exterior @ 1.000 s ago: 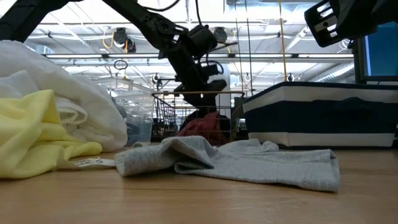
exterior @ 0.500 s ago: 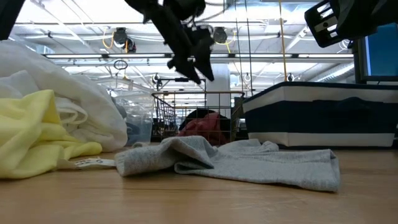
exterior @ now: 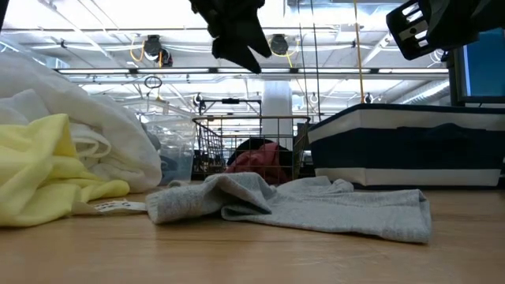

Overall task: Pick & Place Cloths
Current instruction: Put the gray shorts into the mesh basket

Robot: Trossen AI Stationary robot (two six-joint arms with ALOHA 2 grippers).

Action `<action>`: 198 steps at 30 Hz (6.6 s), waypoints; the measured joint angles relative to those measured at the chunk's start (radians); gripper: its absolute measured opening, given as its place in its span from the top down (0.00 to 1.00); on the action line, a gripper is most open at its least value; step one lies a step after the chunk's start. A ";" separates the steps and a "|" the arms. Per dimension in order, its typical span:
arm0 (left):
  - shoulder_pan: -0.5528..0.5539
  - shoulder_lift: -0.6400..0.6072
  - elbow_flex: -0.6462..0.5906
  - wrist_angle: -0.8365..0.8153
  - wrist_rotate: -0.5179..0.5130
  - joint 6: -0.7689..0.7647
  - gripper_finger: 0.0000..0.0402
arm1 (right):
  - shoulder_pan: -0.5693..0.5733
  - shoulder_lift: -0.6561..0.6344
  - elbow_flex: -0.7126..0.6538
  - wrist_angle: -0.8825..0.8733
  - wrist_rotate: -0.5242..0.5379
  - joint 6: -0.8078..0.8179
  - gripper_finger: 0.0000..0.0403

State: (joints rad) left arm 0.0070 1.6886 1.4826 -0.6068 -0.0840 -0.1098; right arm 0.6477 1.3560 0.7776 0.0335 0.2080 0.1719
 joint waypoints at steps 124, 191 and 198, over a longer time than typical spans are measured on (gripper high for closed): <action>-0.371 0.384 -0.004 0.101 0.159 -0.147 0.99 | 0.000 0.000 0.000 0.001 0.000 0.000 0.71; -0.150 -0.154 0.000 0.344 -0.964 0.242 0.99 | 0.000 0.000 0.000 0.000 0.003 -0.001 0.71; -0.078 -0.154 0.000 0.343 -0.963 0.219 0.99 | 0.000 0.000 0.000 -0.001 0.004 -0.001 0.71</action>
State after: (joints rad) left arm -0.0708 1.5345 1.4826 -0.2639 -1.0470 0.1090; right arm 0.6476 1.3559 0.7780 0.0330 0.2116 0.1711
